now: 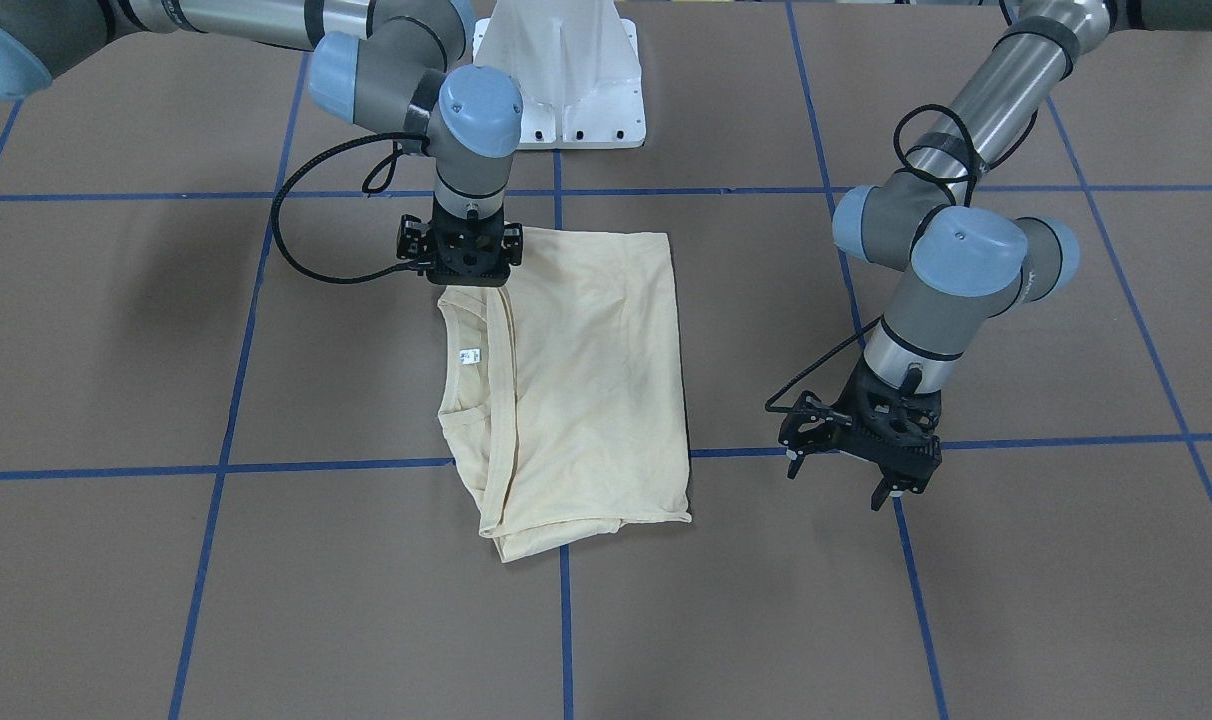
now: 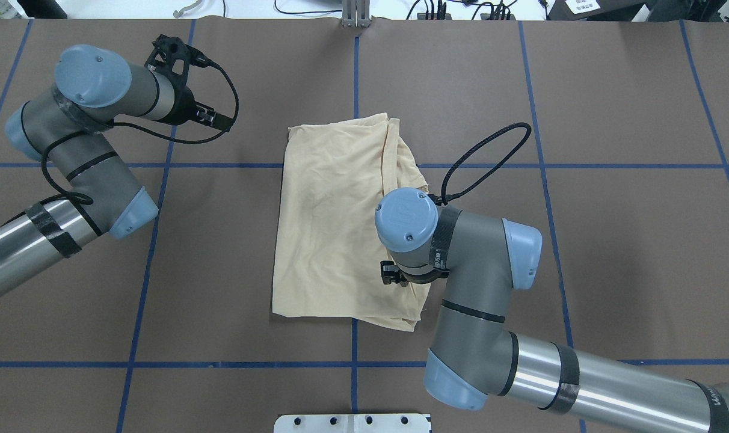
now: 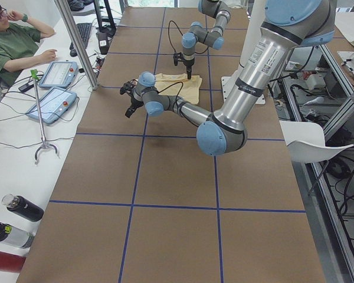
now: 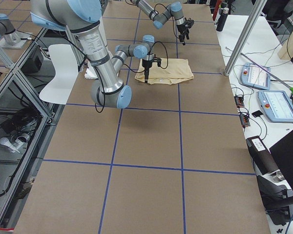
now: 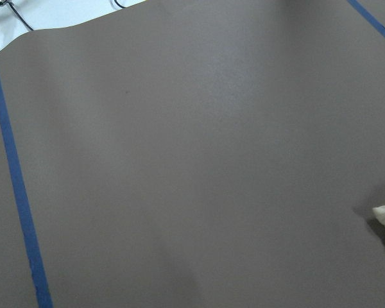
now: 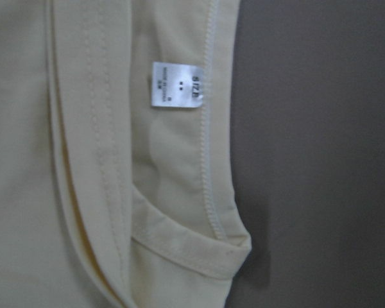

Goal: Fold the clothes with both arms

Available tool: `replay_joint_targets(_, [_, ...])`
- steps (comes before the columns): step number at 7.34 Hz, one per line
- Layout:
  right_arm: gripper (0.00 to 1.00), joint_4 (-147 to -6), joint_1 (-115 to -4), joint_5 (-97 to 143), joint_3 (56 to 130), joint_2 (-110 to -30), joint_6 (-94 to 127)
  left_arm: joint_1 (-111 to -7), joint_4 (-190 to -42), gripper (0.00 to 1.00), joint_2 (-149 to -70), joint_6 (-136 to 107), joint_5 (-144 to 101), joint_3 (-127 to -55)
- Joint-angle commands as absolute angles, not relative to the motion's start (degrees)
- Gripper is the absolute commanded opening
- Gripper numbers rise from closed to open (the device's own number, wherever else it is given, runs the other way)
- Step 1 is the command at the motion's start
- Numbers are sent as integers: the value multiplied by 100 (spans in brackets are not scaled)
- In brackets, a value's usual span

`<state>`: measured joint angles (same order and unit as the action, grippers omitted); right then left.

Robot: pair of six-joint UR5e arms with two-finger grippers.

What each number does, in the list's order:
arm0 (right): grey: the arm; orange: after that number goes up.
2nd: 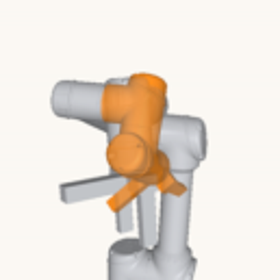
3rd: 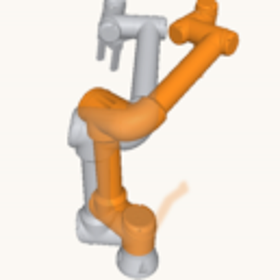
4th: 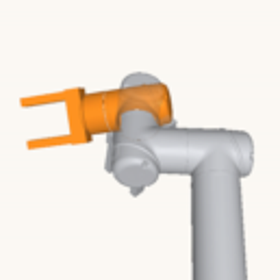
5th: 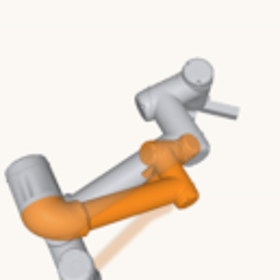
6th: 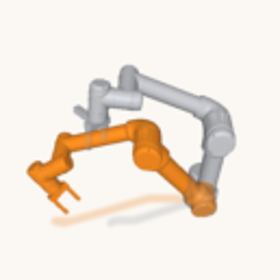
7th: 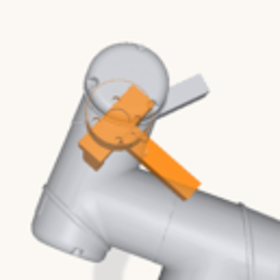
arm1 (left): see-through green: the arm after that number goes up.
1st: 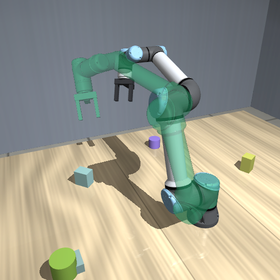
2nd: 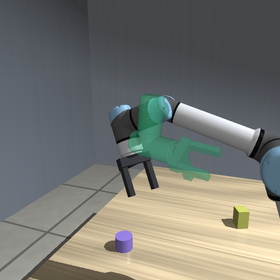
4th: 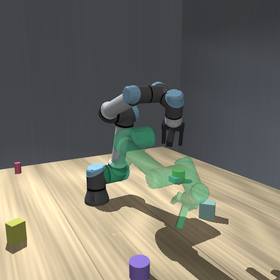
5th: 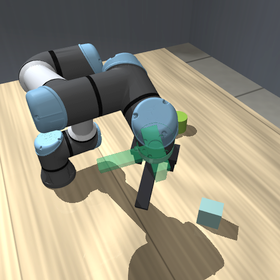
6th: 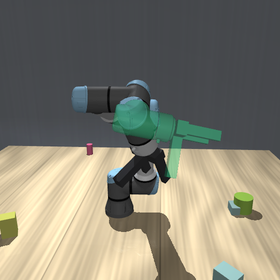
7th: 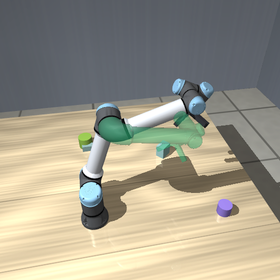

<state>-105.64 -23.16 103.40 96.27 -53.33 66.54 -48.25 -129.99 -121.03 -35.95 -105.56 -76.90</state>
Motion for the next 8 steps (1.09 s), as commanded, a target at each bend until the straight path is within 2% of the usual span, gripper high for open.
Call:
replay_joint_targets(1, [100,-10705,-2399,10327,9912,-5780,6548,-4825,-12999,100,-12103,-3595,-10556,-7690])
replay_joint_targets(3, [100,-10723,-2417,10327,10500,-6212,6557,-4825,-12999,100,-12094,-3595,-10556,-7690])
replay_joint_targets(5, [100,-10539,-2478,10266,10442,-5996,6670,-4825,-12999,100,-12102,-3595,-10556,-7690])
replay_joint_targets(8, [100,-9312,-3267,10257,10101,-5881,6811,-4825,-12999,100,-12103,-3603,-10564,-7752])
